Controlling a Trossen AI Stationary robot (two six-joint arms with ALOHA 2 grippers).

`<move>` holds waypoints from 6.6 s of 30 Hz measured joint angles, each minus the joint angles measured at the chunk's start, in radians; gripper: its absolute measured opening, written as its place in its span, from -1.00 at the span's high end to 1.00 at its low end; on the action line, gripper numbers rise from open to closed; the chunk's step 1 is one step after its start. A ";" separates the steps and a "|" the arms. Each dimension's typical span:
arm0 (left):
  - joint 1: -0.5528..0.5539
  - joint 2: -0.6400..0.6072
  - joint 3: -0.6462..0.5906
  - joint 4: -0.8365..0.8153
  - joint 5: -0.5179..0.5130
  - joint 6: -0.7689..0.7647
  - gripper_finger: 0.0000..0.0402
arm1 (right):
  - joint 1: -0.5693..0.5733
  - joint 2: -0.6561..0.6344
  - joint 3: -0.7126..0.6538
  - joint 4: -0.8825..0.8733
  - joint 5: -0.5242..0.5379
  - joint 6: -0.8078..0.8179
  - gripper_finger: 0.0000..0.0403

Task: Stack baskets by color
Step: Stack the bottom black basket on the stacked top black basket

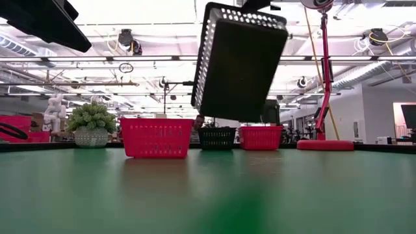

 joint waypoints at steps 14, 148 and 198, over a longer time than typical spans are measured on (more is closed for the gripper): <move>0.000 0.000 0.000 0.000 -0.004 0.012 0.77 | -0.187 -0.003 0.000 0.081 0.148 -0.277 1.00; 0.046 0.000 0.000 0.006 -0.001 0.126 0.77 | -0.830 0.032 -0.257 0.476 -0.202 -0.123 0.95; 1.041 -0.023 0.060 0.383 0.412 1.161 0.76 | -0.540 -0.148 -0.719 0.873 0.155 -0.055 0.51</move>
